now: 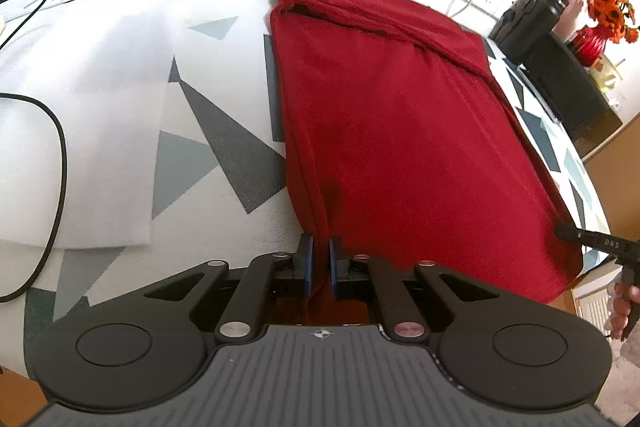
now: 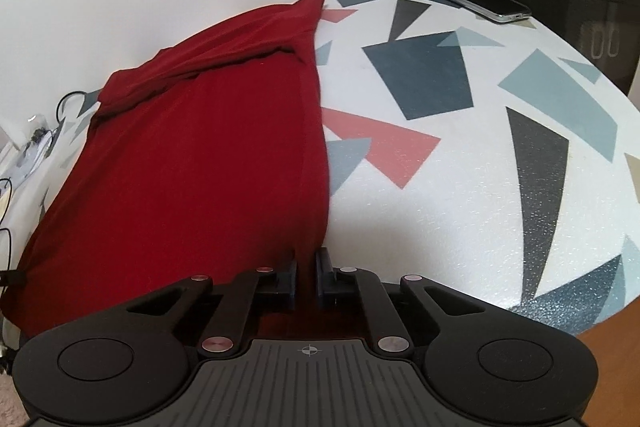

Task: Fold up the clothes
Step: 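Grasp the red top edge with the left gripper while the right gripper grasps it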

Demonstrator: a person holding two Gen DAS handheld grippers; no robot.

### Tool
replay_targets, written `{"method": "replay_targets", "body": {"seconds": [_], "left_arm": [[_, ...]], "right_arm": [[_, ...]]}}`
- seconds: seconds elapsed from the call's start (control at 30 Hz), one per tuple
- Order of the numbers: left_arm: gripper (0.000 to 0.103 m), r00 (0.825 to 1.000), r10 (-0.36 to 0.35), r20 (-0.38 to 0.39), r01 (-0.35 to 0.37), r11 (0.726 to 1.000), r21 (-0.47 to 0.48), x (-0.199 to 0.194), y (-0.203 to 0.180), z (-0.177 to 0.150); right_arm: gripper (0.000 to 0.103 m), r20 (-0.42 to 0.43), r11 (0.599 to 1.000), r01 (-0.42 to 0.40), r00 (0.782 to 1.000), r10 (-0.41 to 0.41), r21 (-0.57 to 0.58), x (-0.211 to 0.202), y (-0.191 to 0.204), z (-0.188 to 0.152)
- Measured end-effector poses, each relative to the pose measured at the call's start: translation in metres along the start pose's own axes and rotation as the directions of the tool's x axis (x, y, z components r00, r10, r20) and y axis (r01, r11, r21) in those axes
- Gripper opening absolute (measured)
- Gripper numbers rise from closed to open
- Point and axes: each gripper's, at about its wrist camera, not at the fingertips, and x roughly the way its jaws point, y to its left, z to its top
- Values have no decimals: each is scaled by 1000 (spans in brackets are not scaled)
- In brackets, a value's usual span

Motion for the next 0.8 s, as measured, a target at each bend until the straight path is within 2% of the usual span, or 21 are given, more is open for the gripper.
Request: {"method": "replay_targets", "body": {"seconds": [0.33, 0.8], "left_arm": [[8, 997, -41, 69, 42, 999, -2, -18, 0, -2], [7, 975, -143, 170, 138, 990, 41, -52, -3, 1]], "right_arm": [[7, 41, 998, -24, 999, 22, 62, -13, -1, -5], [7, 128, 990, -94, 989, 79, 110, -48, 5, 1]]}}
